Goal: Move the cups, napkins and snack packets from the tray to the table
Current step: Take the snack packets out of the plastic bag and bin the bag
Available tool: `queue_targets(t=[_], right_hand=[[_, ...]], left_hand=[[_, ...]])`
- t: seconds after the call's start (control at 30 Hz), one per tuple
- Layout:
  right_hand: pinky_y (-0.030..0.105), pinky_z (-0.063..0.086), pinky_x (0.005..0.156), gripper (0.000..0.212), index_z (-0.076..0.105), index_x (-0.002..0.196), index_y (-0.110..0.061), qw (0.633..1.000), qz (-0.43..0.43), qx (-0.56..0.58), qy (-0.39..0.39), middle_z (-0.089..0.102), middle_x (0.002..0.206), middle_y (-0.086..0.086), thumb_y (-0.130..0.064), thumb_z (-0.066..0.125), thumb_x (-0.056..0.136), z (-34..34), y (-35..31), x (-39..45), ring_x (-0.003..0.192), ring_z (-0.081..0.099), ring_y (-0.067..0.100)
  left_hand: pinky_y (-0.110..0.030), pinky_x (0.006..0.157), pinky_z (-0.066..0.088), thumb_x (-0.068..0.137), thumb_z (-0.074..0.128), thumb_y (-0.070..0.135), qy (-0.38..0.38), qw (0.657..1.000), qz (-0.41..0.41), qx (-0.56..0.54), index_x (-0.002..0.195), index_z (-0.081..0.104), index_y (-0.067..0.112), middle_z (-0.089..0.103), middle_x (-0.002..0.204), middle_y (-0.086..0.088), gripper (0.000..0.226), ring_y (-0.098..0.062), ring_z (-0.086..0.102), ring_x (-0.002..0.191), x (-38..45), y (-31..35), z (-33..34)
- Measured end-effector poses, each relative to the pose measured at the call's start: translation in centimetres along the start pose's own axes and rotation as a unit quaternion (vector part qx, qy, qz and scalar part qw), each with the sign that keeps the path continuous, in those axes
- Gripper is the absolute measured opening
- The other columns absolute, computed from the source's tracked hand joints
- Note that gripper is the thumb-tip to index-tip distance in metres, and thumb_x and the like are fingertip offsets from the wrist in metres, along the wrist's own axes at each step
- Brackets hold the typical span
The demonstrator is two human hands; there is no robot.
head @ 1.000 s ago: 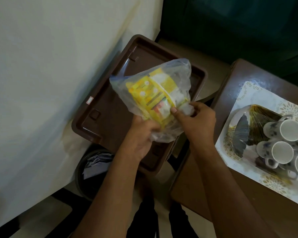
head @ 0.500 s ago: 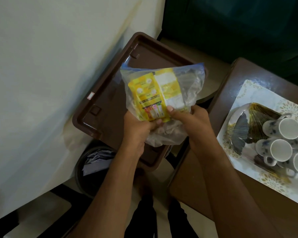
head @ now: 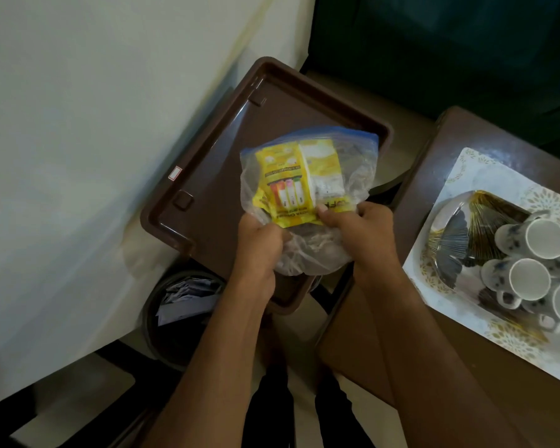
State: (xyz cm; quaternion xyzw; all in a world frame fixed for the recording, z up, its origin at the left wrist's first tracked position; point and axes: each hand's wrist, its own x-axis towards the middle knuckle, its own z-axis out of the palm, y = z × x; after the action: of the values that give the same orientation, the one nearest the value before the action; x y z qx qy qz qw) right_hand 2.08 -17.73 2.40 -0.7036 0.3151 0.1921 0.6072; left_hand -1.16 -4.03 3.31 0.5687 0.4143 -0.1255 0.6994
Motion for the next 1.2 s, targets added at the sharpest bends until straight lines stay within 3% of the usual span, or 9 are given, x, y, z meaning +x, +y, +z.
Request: queue_targets(t=[0.1,0.3,0.43,0.5,0.67,0.8,0.93,1.07,1.2], right_hand=[[0.044,0.066,0.082,0.036,0.077,0.096,0.002,0.998,0.018,0.053,-0.027,0.081,0.093,0.016,-0.033,0.082,0.089,-0.2,-0.2,0.0,0.089,0.080,0.029],[0.041,0.067,0.078,0.023,0.074,0.112,-0.001,0.996,0.006,0.087,-0.007,0.081,0.096,0.012,-0.001,0.078,0.090,-0.2,-0.4,-0.2,0.084,0.081,0.024],[0.044,0.067,0.079,0.028,0.075,0.111,-0.002,0.997,-0.005,0.071,0.020,0.081,0.096,0.012,-0.002,0.084,0.084,-0.3,-0.3,-0.2,0.084,0.081,0.025],[0.040,0.067,0.076,0.031,0.075,0.111,0.000,0.995,-0.023,0.093,0.015,0.081,0.096,0.013,-0.005,0.086,0.082,-0.2,-0.2,-0.5,0.084,0.081,0.024],[0.041,0.066,0.082,0.031,0.075,0.111,0.001,0.992,-0.056,0.117,0.001,0.081,0.102,0.013,-0.014,0.085,0.086,0.4,0.0,-0.8,0.093,0.080,0.025],[0.041,0.066,0.085,0.034,0.070,0.118,-0.003,0.989,-0.044,0.137,-0.040,0.080,0.107,0.012,0.006,0.079,0.085,0.1,-0.2,-1.0,0.097,0.079,0.026],[0.033,0.066,0.073,0.041,0.071,0.109,-0.007,0.991,-0.053,0.120,-0.011,0.081,0.093,0.009,0.018,0.076,0.077,-0.3,-0.4,-1.0,0.083,0.080,0.021],[0.028,0.061,0.064,0.026,0.073,0.104,0.004,0.989,-0.046,0.131,0.052,0.077,0.080,0.007,0.001,0.083,0.081,-0.3,-0.4,-0.9,0.068,0.076,0.015],[0.040,0.066,0.077,0.025,0.072,0.103,0.003,0.985,-0.067,0.153,0.037,0.078,0.087,0.011,-0.012,0.084,0.087,-0.8,-0.8,-1.1,0.083,0.079,0.028]], left_hand=[[-0.050,0.091,0.064,0.082,0.034,-0.029,-0.070,0.994,0.006,-0.080,0.127,0.065,0.020,0.076,0.120,-0.013,0.073,-0.032,0.075,0.112,-0.6,0.2,-0.1],[-0.056,0.091,0.062,0.079,0.041,-0.030,-0.045,0.993,0.026,-0.110,0.129,0.066,0.005,0.075,0.120,-0.022,0.066,-0.038,0.075,0.111,-0.9,-0.2,-0.6],[-0.065,0.103,0.053,0.098,0.056,0.010,-0.116,0.972,-0.018,-0.205,0.133,0.066,0.002,0.069,0.130,-0.029,0.037,-0.047,0.069,0.119,-0.9,0.5,-1.2],[-0.062,0.102,0.055,0.103,0.064,0.026,-0.076,0.978,-0.017,-0.191,0.130,0.069,0.006,0.074,0.126,-0.022,0.034,-0.041,0.073,0.116,-0.4,0.4,-1.2],[-0.047,0.087,0.062,0.093,0.072,-0.002,0.070,0.991,0.010,-0.115,0.108,0.075,-0.003,0.078,0.095,-0.014,0.015,-0.030,0.077,0.090,0.5,-0.5,-0.7],[-0.044,0.084,0.061,0.090,0.064,-0.017,0.035,0.990,0.030,-0.130,0.095,0.073,0.007,0.072,0.098,-0.015,0.026,-0.032,0.072,0.095,-0.1,-0.4,-0.6],[-0.061,0.090,0.061,0.081,0.058,-0.026,0.006,0.988,0.041,-0.152,0.110,0.071,0.003,0.074,0.105,-0.020,0.043,-0.039,0.075,0.101,-0.2,0.1,-0.8],[-0.063,0.090,0.061,0.082,0.070,-0.016,0.040,0.983,0.045,-0.173,0.115,0.073,-0.005,0.078,0.107,-0.022,0.036,-0.040,0.077,0.100,-0.7,0.2,-0.8],[-0.059,0.093,0.061,0.091,0.077,0.006,0.056,0.976,0.057,-0.203,0.117,0.074,-0.003,0.078,0.112,-0.020,0.028,-0.038,0.077,0.106,-1.2,0.2,-0.7]])
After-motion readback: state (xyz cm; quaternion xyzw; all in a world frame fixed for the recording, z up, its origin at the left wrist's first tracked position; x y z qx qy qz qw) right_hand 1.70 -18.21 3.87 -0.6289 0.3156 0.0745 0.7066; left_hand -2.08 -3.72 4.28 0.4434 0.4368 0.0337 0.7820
